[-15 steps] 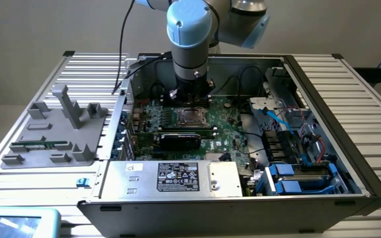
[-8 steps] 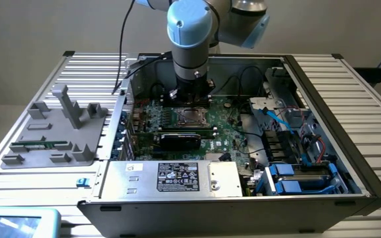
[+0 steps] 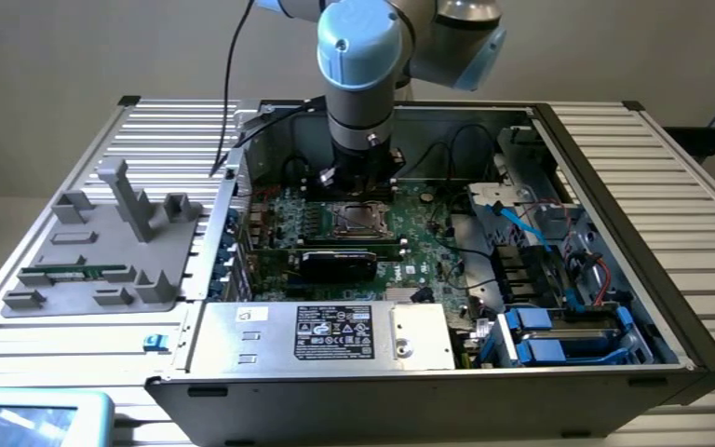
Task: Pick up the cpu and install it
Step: 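Install the first cpu locking lever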
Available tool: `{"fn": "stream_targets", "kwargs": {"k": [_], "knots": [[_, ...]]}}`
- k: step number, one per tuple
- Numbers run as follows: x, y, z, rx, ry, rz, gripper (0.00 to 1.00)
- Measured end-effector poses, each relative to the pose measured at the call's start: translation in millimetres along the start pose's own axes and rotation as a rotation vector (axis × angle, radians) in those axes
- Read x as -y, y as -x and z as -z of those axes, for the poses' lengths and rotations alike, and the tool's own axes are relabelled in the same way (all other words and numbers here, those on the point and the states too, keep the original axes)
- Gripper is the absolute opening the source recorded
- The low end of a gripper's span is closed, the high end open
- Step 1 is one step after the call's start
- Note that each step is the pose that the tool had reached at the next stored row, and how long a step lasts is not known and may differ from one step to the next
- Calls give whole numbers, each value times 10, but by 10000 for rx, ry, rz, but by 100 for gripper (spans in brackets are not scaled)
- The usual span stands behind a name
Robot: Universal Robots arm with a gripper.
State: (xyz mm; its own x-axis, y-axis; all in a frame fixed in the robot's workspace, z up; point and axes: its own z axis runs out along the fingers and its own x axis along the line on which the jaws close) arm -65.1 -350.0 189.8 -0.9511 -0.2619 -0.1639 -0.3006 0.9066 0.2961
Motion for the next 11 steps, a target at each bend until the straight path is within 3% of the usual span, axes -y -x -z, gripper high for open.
{"fn": "stream_targets", "kwargs": {"k": [11], "knots": [[6, 22, 1, -70, 30, 113, 9]]}}
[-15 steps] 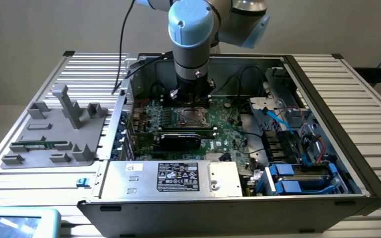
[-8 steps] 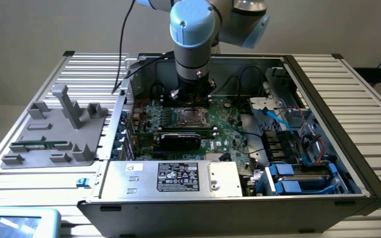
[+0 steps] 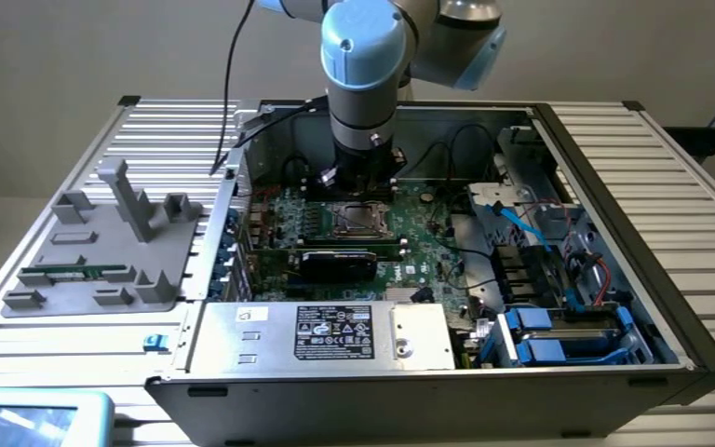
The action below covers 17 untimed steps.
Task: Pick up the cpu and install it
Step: 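Install the first cpu locking lever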
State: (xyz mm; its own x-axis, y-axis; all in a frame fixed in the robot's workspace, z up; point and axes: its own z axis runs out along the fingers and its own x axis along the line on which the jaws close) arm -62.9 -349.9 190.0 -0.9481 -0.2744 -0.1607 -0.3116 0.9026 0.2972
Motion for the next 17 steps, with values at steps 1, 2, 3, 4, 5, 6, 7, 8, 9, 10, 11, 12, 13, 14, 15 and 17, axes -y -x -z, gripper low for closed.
{"fn": "stream_targets", "kwargs": {"k": [1, 2, 3, 4, 5, 6, 7, 8, 9, 10, 11, 12, 13, 14, 15, 17], "knots": [[0, 0, 1, -1, 0, 0, 9], [-1, 1, 3, -2, -1, 0, 9], [0, 1, 6, -2, -6, 0, 9], [-1, 1, 7, -1, -1, 1, 9], [-2, 1, 8, -1, 1, 2, 9], [-3, 2, 10, -1, 1, 2, 9], [-3, 2, 10, -1, 1, 1, 9], [-3, 2, 11, -1, 1, 2, 9], [-3, 2, 10, 0, 2, 2, 9], [-3, 2, 11, -1, 1, 2, 9], [-3, 2, 11, -2, 0, 3, 9], [-4, 2, 14, -3, 1, 4, 9], [-6, 2, 21, -8, -1, 7, 9], [-8, 3, 27, -8, 0, 7, 9], [-10, 5, 32, -7, 1, 9, 9], [-11, 5, 34, -5, 2, 11, 9]]}}
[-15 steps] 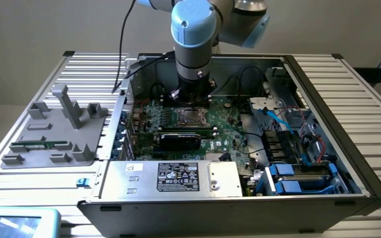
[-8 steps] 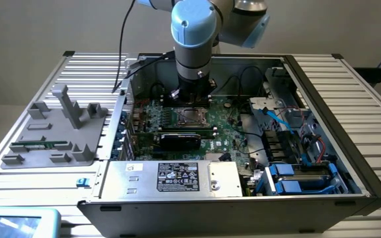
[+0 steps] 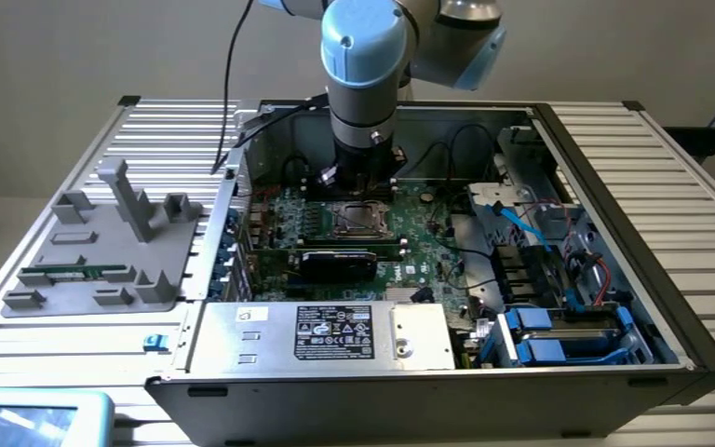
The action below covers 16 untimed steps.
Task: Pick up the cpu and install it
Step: 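Install the first cpu locking lever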
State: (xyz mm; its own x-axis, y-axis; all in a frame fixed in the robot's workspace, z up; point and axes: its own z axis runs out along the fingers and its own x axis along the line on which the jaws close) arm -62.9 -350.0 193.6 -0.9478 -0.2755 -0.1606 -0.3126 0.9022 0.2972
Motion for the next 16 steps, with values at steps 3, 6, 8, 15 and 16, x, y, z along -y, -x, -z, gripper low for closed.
{"fn": "stream_targets", "kwargs": {"k": [3, 6, 8, 15, 16], "knots": [[0, 0, -1, 0, 0, 1, 9], [0, 0, 0, -2, -1, 1, 9], [1, 0, -1, -2, -1, 1, 9], [35, -13, -22, 0, 1, 0, 9], [36, -14, -21, -1, 0, 0, 9]]}}
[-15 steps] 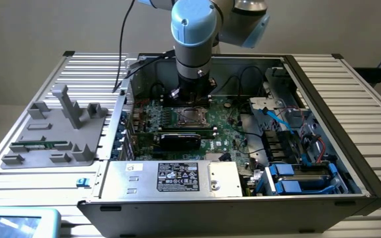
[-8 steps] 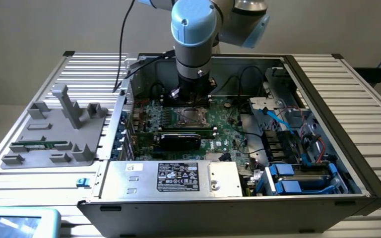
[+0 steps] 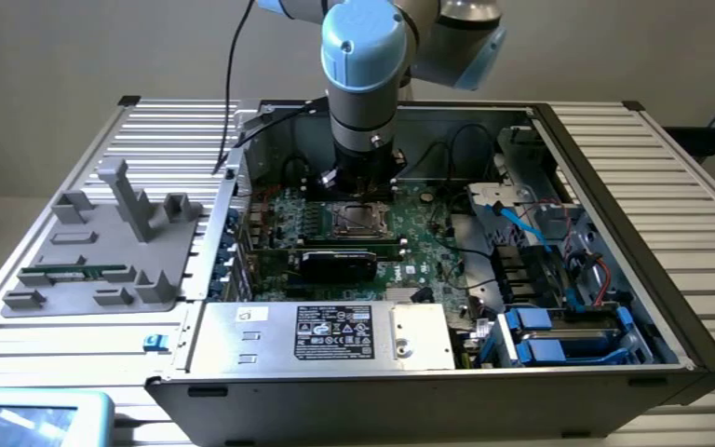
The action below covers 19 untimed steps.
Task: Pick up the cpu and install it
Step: 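Install the first cpu locking lever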
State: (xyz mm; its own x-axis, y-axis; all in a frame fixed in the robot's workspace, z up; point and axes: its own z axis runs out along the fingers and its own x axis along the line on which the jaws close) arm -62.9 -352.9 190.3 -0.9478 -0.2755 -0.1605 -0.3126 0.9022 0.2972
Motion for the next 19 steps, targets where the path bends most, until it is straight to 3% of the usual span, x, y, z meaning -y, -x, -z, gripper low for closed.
{"fn": "stream_targets", "kwargs": {"k": [12, 19], "knots": [[-12, 20, -1, -4, 2, 0, 9], [-9, 41, 10, -66, 25, 19, 9]]}}
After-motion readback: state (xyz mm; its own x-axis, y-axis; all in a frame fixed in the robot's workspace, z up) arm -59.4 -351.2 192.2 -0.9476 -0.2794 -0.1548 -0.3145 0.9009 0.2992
